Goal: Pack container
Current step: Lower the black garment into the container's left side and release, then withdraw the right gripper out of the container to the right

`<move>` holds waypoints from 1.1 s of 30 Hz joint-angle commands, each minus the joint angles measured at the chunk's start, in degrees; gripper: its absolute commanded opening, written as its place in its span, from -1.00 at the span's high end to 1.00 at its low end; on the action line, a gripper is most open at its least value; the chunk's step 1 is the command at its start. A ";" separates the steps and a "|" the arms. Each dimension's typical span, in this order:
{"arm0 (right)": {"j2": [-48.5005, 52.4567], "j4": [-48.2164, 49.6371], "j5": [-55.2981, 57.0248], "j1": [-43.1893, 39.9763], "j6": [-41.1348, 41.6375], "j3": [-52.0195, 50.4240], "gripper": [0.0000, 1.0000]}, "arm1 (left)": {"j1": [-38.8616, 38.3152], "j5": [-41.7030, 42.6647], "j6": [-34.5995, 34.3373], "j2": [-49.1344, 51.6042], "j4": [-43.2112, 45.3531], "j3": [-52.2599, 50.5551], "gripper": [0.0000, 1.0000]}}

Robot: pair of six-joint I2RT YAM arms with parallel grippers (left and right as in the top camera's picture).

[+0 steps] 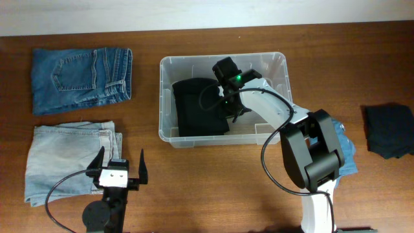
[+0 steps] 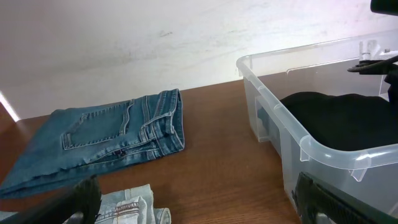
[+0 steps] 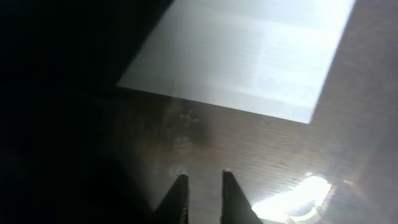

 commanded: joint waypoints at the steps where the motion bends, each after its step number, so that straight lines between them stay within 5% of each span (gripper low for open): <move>1: 0.44 0.13 -3.91 -0.15 0.39 -0.39 0.82 | 0.24 -0.22 0.74 -0.39 0.13 -0.44 -0.99; 19: 0.44 0.20 -18.45 -0.15 0.44 -0.39 0.89 | 0.24 -0.24 0.76 -0.39 0.13 -0.44 -0.99; 30: 0.09 0.61 -15.41 -1.01 0.44 0.04 0.85 | 0.24 -0.24 0.76 -0.39 0.13 -0.44 -0.99; 33: -0.66 -0.46 -12.72 -1.77 0.42 1.60 0.35 | 0.24 -0.22 0.76 -0.39 0.13 -0.44 -0.99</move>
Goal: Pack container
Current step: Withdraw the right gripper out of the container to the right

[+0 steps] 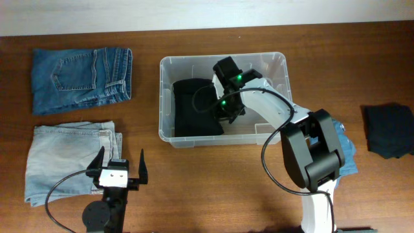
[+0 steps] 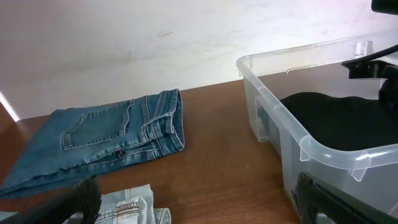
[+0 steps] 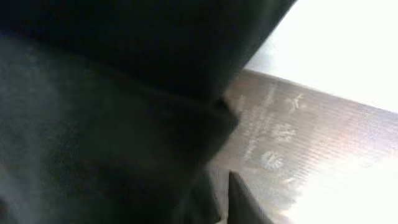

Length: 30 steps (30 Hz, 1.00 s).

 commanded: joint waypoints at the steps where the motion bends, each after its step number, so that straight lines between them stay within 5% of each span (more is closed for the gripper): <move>1: -1.09 -1.92 3.58 -1.60 -0.02 2.86 0.01 | 0.24 -0.24 0.76 -0.39 0.13 -0.44 -0.99; 4: -3.21 -7.41 7.96 -3.02 -0.70 8.85 -0.28 | 0.24 -0.22 0.76 -0.39 0.13 -0.44 -0.99; 10: -7.34 -17.40 10.01 -5.46 -4.66 21.40 -0.43 | 0.24 -0.24 0.74 -0.39 0.13 -0.44 -0.99; 13: -8.85 -23.12 16.31 -7.50 -4.57 27.87 -0.97 | 0.24 -0.24 0.76 -0.39 0.13 -0.44 -0.99; 21: -10.21 -36.41 28.09 -22.32 6.51 34.51 -0.97 | 0.24 -0.24 0.76 -0.39 0.13 -0.44 -0.99; 25: -10.08 -40.19 23.87 -34.84 14.80 33.62 -0.97 | 0.24 -0.24 0.74 -0.39 0.13 -0.44 -0.99; 30: -10.08 -40.52 12.74 -47.32 15.13 30.77 -0.97 | 0.24 -0.24 0.76 -0.39 0.11 -0.44 -0.99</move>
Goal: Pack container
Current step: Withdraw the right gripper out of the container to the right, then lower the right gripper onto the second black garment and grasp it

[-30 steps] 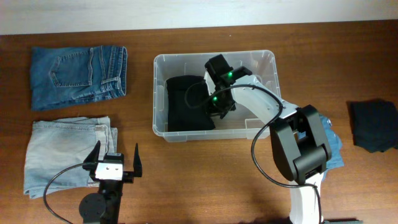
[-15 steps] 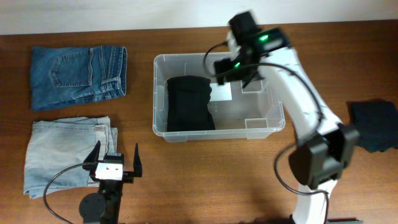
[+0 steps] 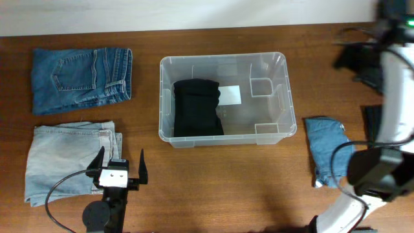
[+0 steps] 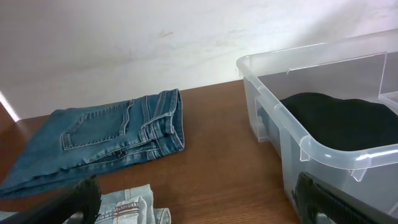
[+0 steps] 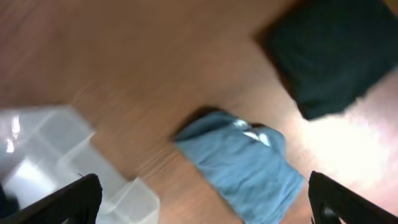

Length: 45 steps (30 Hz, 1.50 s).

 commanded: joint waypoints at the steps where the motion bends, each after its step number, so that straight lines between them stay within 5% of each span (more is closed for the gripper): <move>1: 0.00 -0.57 -8.33 -7.52 3.37 -2.64 -0.97 | 0.24 -0.24 0.76 -0.39 0.11 -0.44 -0.99; 18: 0.00 16.28 -10.69 -30.42 12.26 -21.94 -0.97 | 0.24 -0.24 0.74 -0.39 0.13 -0.44 -0.99; 29: 0.00 34.29 -28.76 -41.09 -2.93 -33.92 -0.97 | 0.24 -0.24 0.74 -0.39 0.11 -0.44 -0.99; 45: 0.98 44.09 -35.47 -45.42 -7.91 -41.99 -0.97 | 0.24 -0.22 0.76 -0.39 0.13 -0.44 -0.99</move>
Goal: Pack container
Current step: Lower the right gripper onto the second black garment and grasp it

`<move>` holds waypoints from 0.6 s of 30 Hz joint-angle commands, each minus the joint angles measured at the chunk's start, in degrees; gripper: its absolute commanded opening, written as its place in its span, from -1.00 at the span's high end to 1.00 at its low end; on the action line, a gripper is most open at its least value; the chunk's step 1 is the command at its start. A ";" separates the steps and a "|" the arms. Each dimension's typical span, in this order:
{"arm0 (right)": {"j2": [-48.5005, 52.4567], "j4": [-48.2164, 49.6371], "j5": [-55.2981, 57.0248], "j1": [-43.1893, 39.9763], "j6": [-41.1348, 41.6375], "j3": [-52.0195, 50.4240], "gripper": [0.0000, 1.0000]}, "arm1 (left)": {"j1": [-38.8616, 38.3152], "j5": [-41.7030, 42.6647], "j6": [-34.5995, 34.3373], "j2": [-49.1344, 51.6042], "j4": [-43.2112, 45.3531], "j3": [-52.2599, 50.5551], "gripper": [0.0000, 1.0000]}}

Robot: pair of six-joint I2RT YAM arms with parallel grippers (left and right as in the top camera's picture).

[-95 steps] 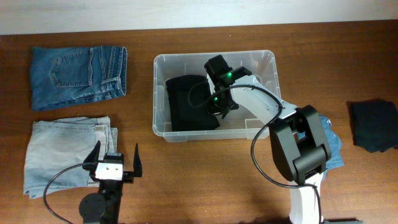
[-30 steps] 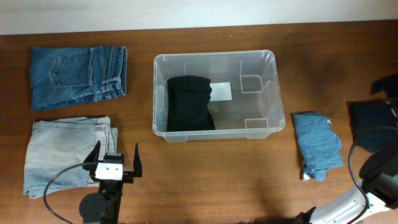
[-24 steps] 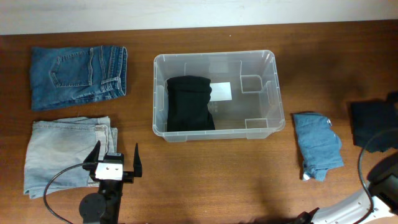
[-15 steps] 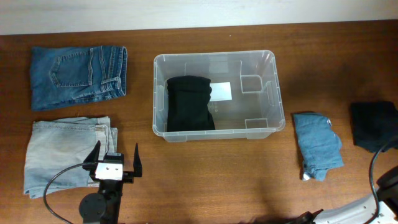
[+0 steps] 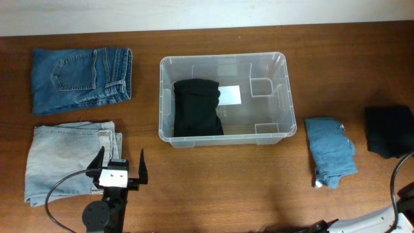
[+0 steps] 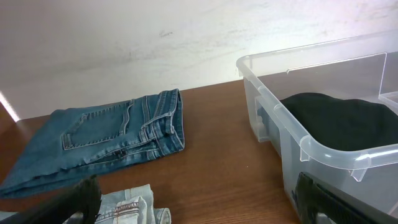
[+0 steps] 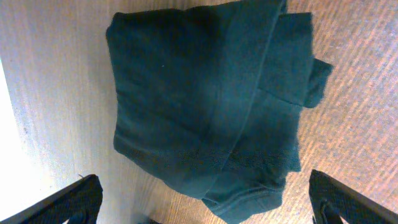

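The clear plastic container (image 5: 283, 97) stands mid-table with a folded black garment (image 5: 197, 109) in its left half; the left wrist view shows the container (image 6: 311, 146) and the black garment (image 6: 339, 118) too. A folded dark teal garment (image 7: 205, 99) lies on the table at the far right (image 5: 389, 131). My right gripper (image 7: 204, 182) hangs open above it, a finger at each lower corner, holding nothing; the overhead view does not show it. My left gripper (image 5: 121, 169) rests open near the front edge (image 6: 199, 190), next to the light jeans (image 5: 68, 158).
Dark blue jeans (image 5: 81, 77) lie folded at the back left. A light blue garment (image 5: 330, 152) lies right of the container. The container has small dividers (image 5: 262, 87) on its right side and a white label on its floor.
My right arm stood at the back right corner with its camera high over the light blue and dark garments. Now it is gone from the overhead view and hangs close above the dark teal garment. Left arm unchanged.
My right gripper was inside the container beside the black garment, fingers close together, and still there a second later. Then it was out, open, high at the table's right end, the black garment left in the container. Now it is over the dark teal garment.
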 commanded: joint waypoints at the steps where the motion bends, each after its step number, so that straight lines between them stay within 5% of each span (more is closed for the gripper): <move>1: 0.90 0.17 -1.99 -0.11 -1.49 -0.59 -0.97 | 0.24 -0.22 0.76 -0.39 0.13 -0.44 -0.99; 18: 2.69 1.62 -1.88 -0.42 -6.43 -0.68 -0.97 | 0.24 -0.22 0.76 -0.39 0.11 -0.44 -0.99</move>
